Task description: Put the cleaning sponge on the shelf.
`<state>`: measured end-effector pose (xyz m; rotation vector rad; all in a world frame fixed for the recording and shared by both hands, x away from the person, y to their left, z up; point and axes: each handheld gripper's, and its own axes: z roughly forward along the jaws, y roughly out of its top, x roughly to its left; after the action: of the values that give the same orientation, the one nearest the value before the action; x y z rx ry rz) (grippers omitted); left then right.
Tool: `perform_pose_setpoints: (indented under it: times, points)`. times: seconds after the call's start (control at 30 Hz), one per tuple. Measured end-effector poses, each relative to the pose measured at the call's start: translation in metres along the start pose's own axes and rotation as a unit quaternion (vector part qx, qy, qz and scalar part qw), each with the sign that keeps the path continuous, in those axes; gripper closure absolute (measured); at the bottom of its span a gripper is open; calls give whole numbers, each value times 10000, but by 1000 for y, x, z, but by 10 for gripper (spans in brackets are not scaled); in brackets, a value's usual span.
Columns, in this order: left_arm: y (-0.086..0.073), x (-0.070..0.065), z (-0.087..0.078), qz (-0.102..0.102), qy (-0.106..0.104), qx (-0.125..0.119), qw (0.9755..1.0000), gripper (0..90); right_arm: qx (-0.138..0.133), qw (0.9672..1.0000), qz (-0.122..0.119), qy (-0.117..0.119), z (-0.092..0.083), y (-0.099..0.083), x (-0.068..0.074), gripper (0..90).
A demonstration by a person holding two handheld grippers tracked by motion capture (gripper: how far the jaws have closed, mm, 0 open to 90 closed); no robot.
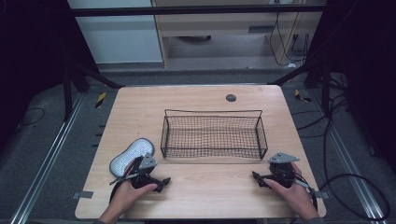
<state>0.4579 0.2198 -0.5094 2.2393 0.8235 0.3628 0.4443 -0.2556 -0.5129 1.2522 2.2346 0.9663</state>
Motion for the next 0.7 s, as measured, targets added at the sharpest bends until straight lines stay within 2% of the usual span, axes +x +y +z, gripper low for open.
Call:
perform_pose_setpoints:
  times: [0.1, 0.17, 0.33, 0.4, 0.47, 0.57, 0.6, 0.67, 0.7]
  points:
    - [-1, 0, -1, -16, -56, -21, 10000, 0, -2, 10000, 7, -5, 0, 0, 0, 64]
    - [-1, 1, -3, -114, -219, -82, 9997, 0, -2, 10000, 15, -18, 0, 0, 1, 64]
    - [0, 1, -6, -59, -227, 2, 9997, 27, -4, 10000, 28, -23, 0, 0, 1, 64]
    - [1, 0, -9, -60, -250, -40, 9997, 28, -2, 10000, 25, -37, 0, 0, 1, 64]
    - [1, 1, -12, -147, -389, -133, 9990, 28, -1, 10000, 39, -42, 0, 0, 1, 64]
    - [0, 3, -17, -183, -304, -167, 9992, 36, -2, 10000, 37, -45, 0, 0, 1, 64]
    - [0, 5, -22, -210, -151, -229, 9994, 36, -1, 10000, 44, -53, 0, 0, 2, 64]
    - [1, 6, -24, -253, -113, -254, 9993, 37, -1, 10000, 73, -53, 0, 0, 2, 64]
    - [3, 6, -28, -252, 11, -307, 9992, 37, 0, 9999, 83, -72, -1, 0, 3, 64]
